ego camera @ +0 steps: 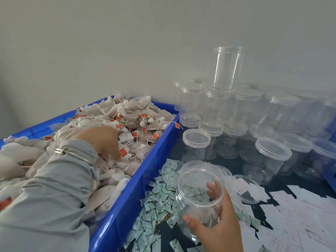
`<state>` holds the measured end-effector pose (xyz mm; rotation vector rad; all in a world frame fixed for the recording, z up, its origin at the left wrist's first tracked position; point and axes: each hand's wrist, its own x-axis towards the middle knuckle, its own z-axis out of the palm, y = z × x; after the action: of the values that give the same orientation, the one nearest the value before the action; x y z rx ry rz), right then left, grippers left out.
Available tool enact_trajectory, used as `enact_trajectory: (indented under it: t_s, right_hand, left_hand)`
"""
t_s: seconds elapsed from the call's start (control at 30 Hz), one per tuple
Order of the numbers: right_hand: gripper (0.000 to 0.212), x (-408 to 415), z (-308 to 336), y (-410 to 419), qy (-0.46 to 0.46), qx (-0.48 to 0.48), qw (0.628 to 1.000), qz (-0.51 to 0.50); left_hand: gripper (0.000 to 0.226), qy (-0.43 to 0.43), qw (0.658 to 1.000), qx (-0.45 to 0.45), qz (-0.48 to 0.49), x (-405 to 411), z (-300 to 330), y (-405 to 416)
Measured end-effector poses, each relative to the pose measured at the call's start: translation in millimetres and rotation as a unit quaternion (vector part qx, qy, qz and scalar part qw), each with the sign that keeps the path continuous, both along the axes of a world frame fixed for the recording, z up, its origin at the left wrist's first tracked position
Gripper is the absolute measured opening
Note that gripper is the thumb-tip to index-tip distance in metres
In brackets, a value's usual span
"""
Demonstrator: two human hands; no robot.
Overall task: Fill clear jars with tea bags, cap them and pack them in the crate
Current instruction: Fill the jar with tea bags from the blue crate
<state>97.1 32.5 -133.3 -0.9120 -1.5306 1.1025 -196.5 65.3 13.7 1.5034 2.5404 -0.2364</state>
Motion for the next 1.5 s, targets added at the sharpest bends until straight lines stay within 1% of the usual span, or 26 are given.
enact_trajectory:
  t_s: [0.1,0.17,0.23,0.33,0.47,0.53,0.57,0.6,0.67,0.77,0.8,0.87,0.9,0.93,1.03,1.17,1.23,1.3,1.37,1.4,1.43,1.5]
  right_hand:
    - [0.098,0,-1,1,0.005,-0.003,1.000,0.011]
    - [0.098,0,-3,2,0.013,-0.008,1.000,0.015]
    - [0.097,1,-3,1,0.023,-0.012,0.999,0.019]
    - [0.097,3,1,1,0.028,-0.012,0.999,0.023]
    - [0.099,3,2,1,0.039,-0.014,0.999,0.019]
    - [0.100,3,2,0,0.031,-0.014,0.999,0.015]
    - [0.101,3,2,0,0.027,-0.015,0.999,0.013]
    - [0.101,4,2,1,0.021,-0.015,1.000,0.012]
    - [0.102,3,1,2,0.008,-0.013,1.000,0.010]
    - [0.100,3,-2,2,0.003,-0.008,1.000,0.009]
    - [0.099,3,-3,2,0.003,-0.007,1.000,0.009]
    - [0.096,3,-4,2,0.004,-0.007,1.000,0.012]
    - [0.095,2,-5,2,0.004,-0.006,1.000,0.013]
    - [0.095,2,-4,2,0.004,-0.002,1.000,0.014]
    - [0.095,2,-5,2,0.003,0.007,1.000,0.013]
    - [0.096,3,-7,3,0.003,0.003,1.000,0.007]
    - [0.096,2,-7,3,0.002,0.006,1.000,0.001]
    - [0.096,3,-7,3,-0.001,0.008,1.000,-0.001]
    - [0.095,3,-6,3,-0.004,0.008,1.000,-0.001]
    - [0.095,3,-5,3,-0.007,0.009,1.000,-0.001]
    - [0.095,2,-5,3,-0.010,0.010,1.000,-0.002]
    - [0.094,2,-5,3,-0.011,0.013,1.000,-0.002]
  left_hand:
    - [0.055,0.061,0.996,-0.067,-0.009,-1,5,-5]
    - [0.056,0.074,0.994,-0.077,-0.012,0,7,-7]
    - [0.047,0.062,0.997,-0.050,-0.006,1,9,-8]
    - [0.027,0.040,0.999,0.020,0.007,0,11,-7]
    - [0.024,0.025,0.998,0.051,-0.006,-1,12,-5]
    - [0.018,-0.012,0.994,0.102,-0.026,1,13,-3]
    - [0.015,-0.057,0.988,0.144,-0.030,3,14,-2]
    - [0.014,-0.115,0.975,0.187,-0.027,6,15,0]
    - [0.018,-0.241,0.935,0.259,-0.006,13,16,1]
    - [0.018,-0.376,0.870,0.318,0.032,26,18,0]
    - [0.017,-0.426,0.841,0.331,0.041,30,19,-1]
    - [0.020,-0.542,0.763,0.350,0.055,37,22,-2]
    - [0.021,-0.572,0.737,0.356,0.057,40,23,-2]
    - [0.021,-0.584,0.725,0.362,0.056,42,23,-1]
    - [0.014,-0.592,0.705,0.385,0.055,46,21,1]
    - [0.015,-0.538,0.698,0.466,0.081,38,17,2]
    - [0.013,-0.524,0.683,0.499,0.101,30,15,4]
    - [0.015,-0.527,0.653,0.529,0.126,20,13,5]
    - [0.018,-0.524,0.633,0.550,0.146,11,9,6]
    - [0.018,-0.537,0.620,0.553,0.147,8,9,7]
    - [0.014,-0.564,0.598,0.551,0.144,6,9,8]
    - [0.004,-0.633,0.532,0.544,0.144,5,9,12]
